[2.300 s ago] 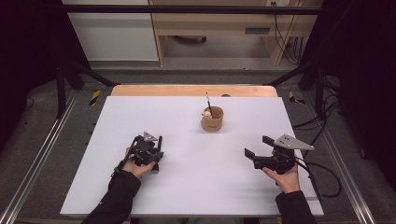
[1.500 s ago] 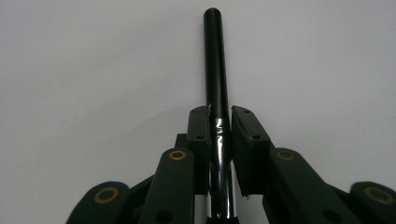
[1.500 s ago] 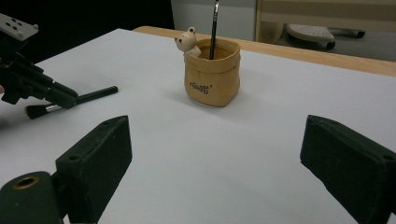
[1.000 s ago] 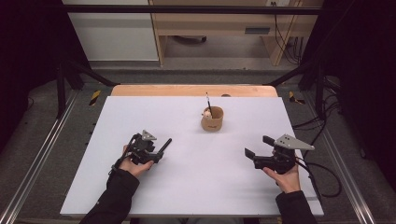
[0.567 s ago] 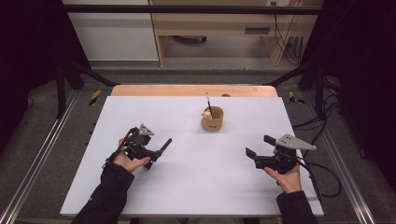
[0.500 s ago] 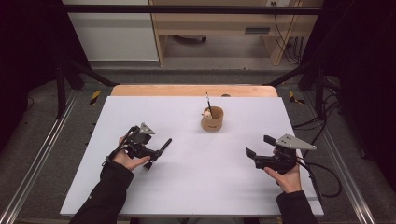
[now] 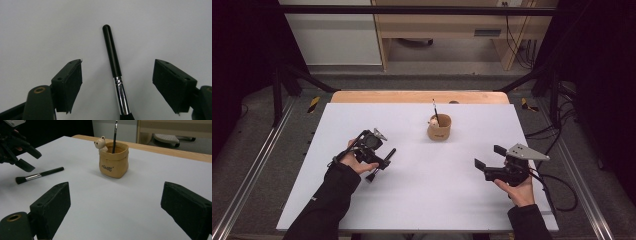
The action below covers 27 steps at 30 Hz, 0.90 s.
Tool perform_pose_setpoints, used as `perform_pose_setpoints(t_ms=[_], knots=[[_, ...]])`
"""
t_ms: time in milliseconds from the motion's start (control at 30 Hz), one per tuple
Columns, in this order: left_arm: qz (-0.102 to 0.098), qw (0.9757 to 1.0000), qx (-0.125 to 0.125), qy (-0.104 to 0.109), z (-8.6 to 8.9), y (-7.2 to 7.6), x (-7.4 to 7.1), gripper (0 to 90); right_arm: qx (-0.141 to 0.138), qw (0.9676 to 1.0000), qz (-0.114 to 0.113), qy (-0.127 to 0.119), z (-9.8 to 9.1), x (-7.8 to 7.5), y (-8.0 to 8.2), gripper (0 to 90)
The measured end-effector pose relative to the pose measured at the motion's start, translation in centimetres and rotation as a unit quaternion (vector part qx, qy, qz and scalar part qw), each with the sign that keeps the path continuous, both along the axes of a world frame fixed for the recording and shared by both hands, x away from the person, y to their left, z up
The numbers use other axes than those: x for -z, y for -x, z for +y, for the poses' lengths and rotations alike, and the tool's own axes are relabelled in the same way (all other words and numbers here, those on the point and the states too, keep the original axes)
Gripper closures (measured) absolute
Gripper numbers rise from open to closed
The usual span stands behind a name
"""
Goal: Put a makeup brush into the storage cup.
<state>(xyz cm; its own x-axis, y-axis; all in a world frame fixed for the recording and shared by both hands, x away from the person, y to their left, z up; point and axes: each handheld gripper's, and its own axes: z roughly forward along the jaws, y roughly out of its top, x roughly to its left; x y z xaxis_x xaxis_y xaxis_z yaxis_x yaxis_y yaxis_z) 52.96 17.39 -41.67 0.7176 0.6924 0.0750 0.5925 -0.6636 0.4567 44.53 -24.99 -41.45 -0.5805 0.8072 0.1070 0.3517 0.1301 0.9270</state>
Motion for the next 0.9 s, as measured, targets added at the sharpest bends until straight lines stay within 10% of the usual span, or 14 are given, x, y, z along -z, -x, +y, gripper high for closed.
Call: perform_pose_setpoints(t_ms=[900], knots=[[0.063, 0.9975, -0.012, -0.030, -0.3, -1.4, 2.7, 63.1, -0.003, 1.0000, 0.003, 0.003, 0.2, 0.1, 0.0, 9.6]])
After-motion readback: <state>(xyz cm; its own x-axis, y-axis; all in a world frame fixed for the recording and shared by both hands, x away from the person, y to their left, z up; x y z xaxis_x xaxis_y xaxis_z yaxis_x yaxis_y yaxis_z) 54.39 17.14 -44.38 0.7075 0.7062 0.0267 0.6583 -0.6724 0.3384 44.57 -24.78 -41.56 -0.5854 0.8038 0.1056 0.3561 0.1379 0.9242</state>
